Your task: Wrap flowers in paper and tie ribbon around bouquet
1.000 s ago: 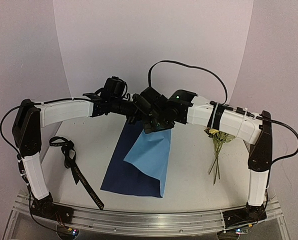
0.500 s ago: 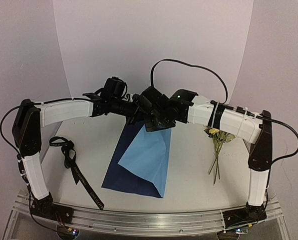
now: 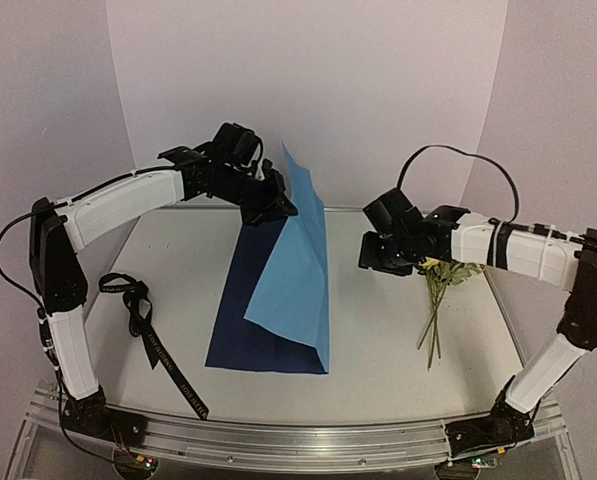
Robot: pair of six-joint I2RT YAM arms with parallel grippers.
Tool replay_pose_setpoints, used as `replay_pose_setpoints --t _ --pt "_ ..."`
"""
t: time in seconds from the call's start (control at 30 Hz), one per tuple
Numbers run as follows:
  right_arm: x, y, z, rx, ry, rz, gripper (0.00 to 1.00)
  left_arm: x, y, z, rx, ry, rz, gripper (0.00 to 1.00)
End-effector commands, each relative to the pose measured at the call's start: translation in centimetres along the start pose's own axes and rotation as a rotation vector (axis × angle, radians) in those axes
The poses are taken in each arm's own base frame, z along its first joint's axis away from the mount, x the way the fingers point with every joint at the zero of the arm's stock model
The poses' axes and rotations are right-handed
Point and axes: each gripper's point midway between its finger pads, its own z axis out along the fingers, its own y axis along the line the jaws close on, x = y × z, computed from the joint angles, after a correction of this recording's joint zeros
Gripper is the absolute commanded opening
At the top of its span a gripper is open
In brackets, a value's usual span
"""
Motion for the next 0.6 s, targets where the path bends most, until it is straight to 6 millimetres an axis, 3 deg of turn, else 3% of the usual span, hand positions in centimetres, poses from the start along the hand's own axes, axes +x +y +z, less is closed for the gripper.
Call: replay_pose_setpoints --t 0.0,0.17,0.33,0.57 --pt "3.1 1.9 6.3 -0.128 0.135 0.119 0.50 0.6 1.5 0.7 -0.144 -0.023 0.077 0.00" --pt "3.4 5.6 10.8 -0.201 0.199 0.146 0.43 0.7 1.5 1.3 -0.155 -0.016 0.091 0.00" --pt "4.0 7.6 13.3 -0.249 0.235 0.194 0.39 0.1 0.2 1.1 -0.120 -0.033 0.090 0.00" --pt "5.2 12.2 16.0 -0.420 0.329 0.283 0.37 -0.4 -2.5 2.8 0.011 -0.017 0.066 0.00"
